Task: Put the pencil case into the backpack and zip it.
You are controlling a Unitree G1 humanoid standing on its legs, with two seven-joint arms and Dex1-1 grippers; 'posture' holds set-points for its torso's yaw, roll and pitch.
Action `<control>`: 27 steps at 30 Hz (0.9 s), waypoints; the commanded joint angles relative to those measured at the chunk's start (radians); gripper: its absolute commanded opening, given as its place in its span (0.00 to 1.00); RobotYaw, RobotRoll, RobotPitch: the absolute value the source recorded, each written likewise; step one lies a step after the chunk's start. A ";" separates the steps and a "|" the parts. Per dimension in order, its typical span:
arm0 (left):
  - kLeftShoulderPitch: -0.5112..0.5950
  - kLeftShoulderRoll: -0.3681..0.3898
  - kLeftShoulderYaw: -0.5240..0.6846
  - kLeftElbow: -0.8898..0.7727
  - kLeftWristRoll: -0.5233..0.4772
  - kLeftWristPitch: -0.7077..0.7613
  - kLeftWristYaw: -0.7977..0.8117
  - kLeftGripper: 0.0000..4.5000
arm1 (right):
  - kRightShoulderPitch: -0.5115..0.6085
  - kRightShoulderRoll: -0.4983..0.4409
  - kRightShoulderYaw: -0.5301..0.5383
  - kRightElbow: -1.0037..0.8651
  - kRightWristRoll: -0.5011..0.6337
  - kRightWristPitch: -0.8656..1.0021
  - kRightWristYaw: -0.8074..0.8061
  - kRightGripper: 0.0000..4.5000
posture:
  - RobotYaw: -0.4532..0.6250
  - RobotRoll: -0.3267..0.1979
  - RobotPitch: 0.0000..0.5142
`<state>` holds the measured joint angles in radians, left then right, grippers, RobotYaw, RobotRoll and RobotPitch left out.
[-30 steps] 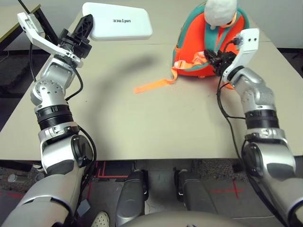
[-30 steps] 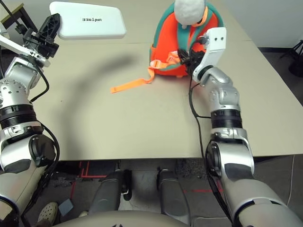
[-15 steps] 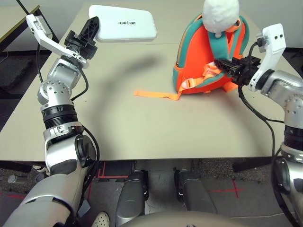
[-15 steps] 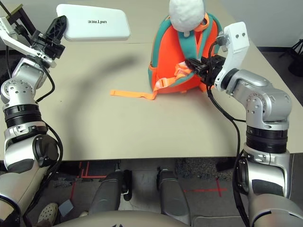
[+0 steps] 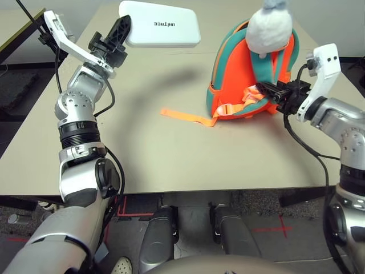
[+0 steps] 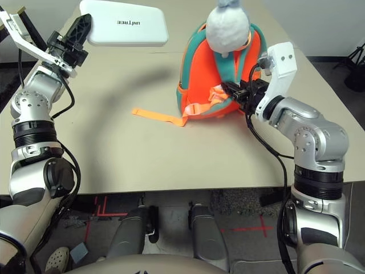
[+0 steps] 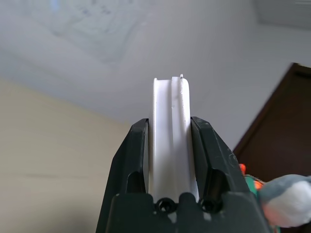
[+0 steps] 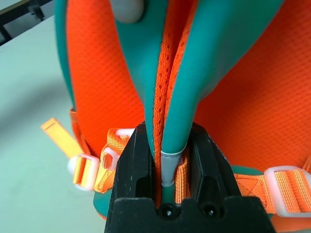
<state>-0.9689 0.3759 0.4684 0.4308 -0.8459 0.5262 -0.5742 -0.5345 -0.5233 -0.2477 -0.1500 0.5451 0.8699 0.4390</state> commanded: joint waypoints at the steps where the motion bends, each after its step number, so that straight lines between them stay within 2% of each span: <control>1: -0.016 0.017 -0.005 -0.071 -0.031 0.014 -0.055 0.27 | 0.010 0.006 0.004 0.036 -0.019 -0.032 -0.004 0.18 | 0.31 0.62 0.22; 10: -0.021 0.007 -0.033 -0.073 -0.021 0.019 -0.097 0.27 | 0.015 0.016 0.015 0.062 -0.029 -0.054 -0.003 0.18 | 0.31 0.62 0.23; 27: -0.071 -0.055 -0.136 0.033 0.041 0.003 -0.205 0.27 | 0.005 0.031 0.037 0.080 -0.033 -0.076 -0.007 0.18 | 0.30 0.62 0.25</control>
<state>-1.0143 0.3257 0.3500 0.4540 -0.8166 0.5273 -0.7486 -0.5315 -0.4932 -0.2108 -0.0793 0.5249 0.7945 0.4383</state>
